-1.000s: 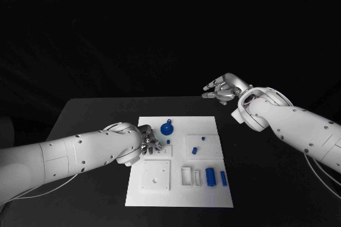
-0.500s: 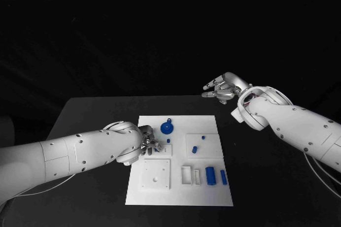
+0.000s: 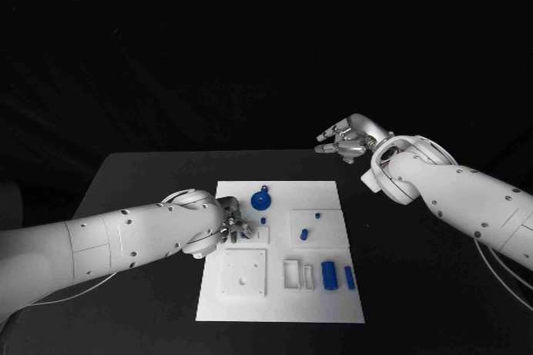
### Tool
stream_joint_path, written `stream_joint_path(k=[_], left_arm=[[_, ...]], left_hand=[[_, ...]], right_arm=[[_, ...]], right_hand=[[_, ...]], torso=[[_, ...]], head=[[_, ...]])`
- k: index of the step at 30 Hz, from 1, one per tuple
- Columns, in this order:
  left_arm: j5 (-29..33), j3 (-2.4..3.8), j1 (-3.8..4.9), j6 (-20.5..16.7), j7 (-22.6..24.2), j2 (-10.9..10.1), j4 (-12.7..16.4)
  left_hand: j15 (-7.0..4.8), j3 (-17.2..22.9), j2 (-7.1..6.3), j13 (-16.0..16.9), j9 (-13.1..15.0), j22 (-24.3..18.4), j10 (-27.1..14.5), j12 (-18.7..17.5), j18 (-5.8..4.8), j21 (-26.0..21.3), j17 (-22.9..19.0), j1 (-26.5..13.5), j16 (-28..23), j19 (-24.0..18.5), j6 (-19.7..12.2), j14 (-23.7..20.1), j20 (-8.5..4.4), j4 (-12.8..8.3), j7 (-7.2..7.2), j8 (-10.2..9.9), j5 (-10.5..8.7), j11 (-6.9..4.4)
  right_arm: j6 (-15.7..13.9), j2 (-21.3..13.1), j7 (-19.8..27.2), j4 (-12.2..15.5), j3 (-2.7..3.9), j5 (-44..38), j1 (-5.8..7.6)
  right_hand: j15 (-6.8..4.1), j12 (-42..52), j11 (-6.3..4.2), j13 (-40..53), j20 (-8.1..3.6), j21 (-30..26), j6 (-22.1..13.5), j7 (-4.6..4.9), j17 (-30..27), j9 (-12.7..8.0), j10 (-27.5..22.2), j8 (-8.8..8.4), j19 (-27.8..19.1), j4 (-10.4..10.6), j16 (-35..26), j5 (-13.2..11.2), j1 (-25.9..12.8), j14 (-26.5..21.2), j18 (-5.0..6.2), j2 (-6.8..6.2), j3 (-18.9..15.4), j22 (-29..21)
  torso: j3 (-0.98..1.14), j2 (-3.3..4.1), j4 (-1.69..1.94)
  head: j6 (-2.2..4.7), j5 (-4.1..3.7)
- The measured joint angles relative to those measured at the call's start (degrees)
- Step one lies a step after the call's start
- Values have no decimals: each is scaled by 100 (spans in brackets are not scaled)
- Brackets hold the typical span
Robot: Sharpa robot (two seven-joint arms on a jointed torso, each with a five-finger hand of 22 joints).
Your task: Assemble the parts on the task board
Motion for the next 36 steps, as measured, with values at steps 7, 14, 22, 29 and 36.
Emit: stream_joint_path(k=[7, 14, 22, 29, 36], left_arm=[[-27, 3, 0, 18, -2, 16, -17], [-49, 4, -1, 20, -2, 26, -23], [-77, 2, -3, 15, -2, 24, -12], [-127, 1, -6, 9, 3, 18, 7], [-202, 0, -11, -13, 4, 7, 29]], left_hand=[[6, -50, 52, 25, 0, 0, 0, 36, 0, 0, 54, -7, 59, 0, 5, 6, 0, 66, -5, -2, -182, 0], [5, -99, 106, 61, 0, -1, 20, 118, 0, 0, 150, -43, 148, 20, 12, 10, 20, 160, -12, 16, -325, -20], [-5, -120, 130, 84, 0, -1, 20, 164, 0, 44, 198, -65, 214, 20, 16, 37, 20, 182, -16, 21, -342, -20], [-4, -72, 167, 84, 0, -1, 20, 164, 0, 67, 198, -89, 236, 20, 18, 38, 20, 134, -18, 19, -364, -20], [6, -26, 201, 98, 0, -2, 20, 208, -1, 111, 253, -124, 287, 20, 18, 47, 20, 86, -18, 10, -331, -20]], right_arm=[[9, 6, 0, -6, 0, 0, 0], [18, 13, 2, -16, 0, 1, 0], [28, 14, 3, -26, 0, 2, -1], [37, 13, 3, -37, 0, 4, -2], [45, 13, 4, -39, 0, 5, -3]], right_hand=[[0, 0, 0, 0, 0, 0, 0, 0, -7, 0, 0, 0, 0, 0, 0, 22, 0, 0, -1, 0, 0, 0], [0, 0, 0, 0, 0, 0, 0, 0, -7, 0, 0, 0, 0, 0, 0, 23, 0, 0, 0, 0, 0, 0], [0, 0, 0, 0, 0, 0, 0, 0, -6, 0, 0, 0, 0, 0, 0, 22, 0, 0, -1, 0, 0, 0], [0, 0, 0, 1, 0, -24, 0, 0, -6, 0, 0, 0, 0, 16, 0, 22, -26, 0, -1, -26, 16, 0], [0, 0, 0, -1, 0, -24, 0, 0, -6, 0, 0, 0, 0, 16, 0, 23, -30, 0, -1, -30, 16, 5]], torso=[[1, 0, -1], [1, 1, -1], [-2, 0, 1], [-3, -1, 3], [-4, -1, 3]], head=[[7, 8], [5, 12], [9, 11], [5, 9], [-1, 9]])
